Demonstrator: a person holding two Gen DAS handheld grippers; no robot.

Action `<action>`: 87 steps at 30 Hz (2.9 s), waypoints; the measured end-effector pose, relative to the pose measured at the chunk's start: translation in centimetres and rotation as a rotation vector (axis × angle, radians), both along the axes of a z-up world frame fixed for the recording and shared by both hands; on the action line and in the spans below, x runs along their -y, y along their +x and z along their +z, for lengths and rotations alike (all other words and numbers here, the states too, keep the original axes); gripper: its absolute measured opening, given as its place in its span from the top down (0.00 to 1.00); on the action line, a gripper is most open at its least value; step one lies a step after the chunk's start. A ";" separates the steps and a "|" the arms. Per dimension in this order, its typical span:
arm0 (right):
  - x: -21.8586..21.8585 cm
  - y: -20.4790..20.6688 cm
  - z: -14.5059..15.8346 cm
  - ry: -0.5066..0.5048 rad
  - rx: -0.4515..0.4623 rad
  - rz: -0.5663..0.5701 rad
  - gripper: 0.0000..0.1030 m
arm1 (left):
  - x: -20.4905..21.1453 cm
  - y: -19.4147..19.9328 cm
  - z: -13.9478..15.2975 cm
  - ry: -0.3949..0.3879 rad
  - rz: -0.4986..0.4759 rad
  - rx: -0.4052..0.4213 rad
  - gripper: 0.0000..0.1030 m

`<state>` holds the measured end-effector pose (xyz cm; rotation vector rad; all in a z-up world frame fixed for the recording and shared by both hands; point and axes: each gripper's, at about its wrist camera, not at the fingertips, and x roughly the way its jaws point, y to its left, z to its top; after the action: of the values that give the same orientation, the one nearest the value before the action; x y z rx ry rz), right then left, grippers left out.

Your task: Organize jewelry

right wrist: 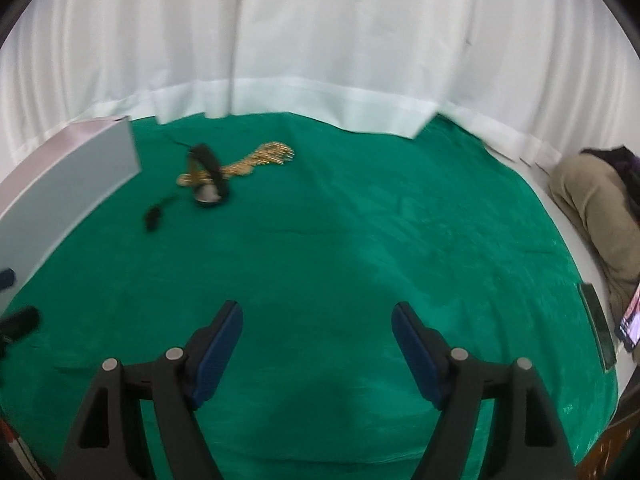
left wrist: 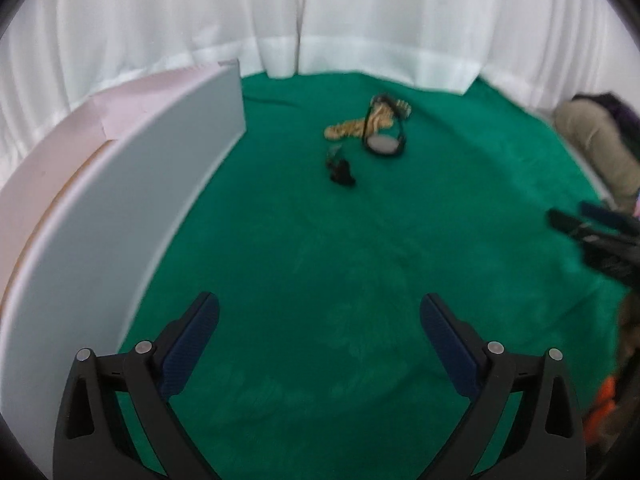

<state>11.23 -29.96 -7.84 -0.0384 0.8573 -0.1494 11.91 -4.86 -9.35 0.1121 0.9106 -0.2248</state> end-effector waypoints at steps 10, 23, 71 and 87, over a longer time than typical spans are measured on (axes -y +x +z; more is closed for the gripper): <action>2.8 1.9 -3.1 0.086 -0.051 -0.102 0.19 | 1.3 2.4 -2.8 0.117 0.027 -0.027 0.00; 2.8 1.2 -5.5 0.080 -0.090 -0.118 0.11 | 0.4 1.6 -3.1 0.018 0.043 -0.047 0.00; 2.7 1.3 -5.5 0.080 -0.096 -0.111 0.09 | 11.2 18.3 0.3 -0.041 -0.100 -0.010 0.01; 2.7 1.6 -5.7 0.084 -0.101 -0.107 0.05 | -0.6 6.8 6.1 -0.184 -0.069 -0.043 0.63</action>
<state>12.86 -32.64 -13.55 0.0789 0.9660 -0.2133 18.72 -4.28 -3.26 -0.0317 0.9258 -0.3752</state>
